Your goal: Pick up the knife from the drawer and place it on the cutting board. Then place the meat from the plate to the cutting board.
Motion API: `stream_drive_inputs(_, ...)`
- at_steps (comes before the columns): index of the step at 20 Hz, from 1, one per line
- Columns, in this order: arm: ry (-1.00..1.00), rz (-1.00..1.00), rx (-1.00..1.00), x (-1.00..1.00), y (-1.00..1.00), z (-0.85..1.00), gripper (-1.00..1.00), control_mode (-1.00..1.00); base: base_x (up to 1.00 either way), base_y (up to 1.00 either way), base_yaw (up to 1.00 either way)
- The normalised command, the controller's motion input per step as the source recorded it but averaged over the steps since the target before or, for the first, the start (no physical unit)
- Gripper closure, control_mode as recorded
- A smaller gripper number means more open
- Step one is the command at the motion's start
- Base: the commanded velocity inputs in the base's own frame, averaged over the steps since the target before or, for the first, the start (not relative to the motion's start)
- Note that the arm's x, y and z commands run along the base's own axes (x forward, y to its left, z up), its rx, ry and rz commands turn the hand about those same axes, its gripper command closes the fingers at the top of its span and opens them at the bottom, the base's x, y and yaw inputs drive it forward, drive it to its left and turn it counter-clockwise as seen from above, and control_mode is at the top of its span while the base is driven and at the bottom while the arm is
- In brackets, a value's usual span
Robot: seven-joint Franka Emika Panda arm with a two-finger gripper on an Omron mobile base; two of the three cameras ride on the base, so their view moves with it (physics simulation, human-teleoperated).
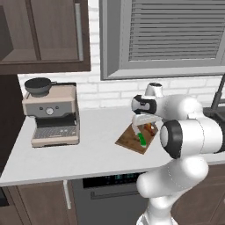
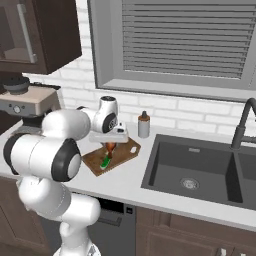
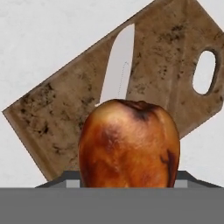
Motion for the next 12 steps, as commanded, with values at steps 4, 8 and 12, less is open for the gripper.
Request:
stream_drive_inputs(4,0.00,0.00,0.00,0.39,-0.08,-0.13,1.00,-1.00,0.00,0.00,0.00)
stream_drive_inputs(8,0.00,0.00,0.00,0.64,-0.10,-0.17,1.00,-1.00,0.00,0.00,0.00)
stream_drive_inputs(12,0.00,0.00,0.00,0.47,-0.04,-0.15,1.00,-1.00,0.00,0.00,0.00)
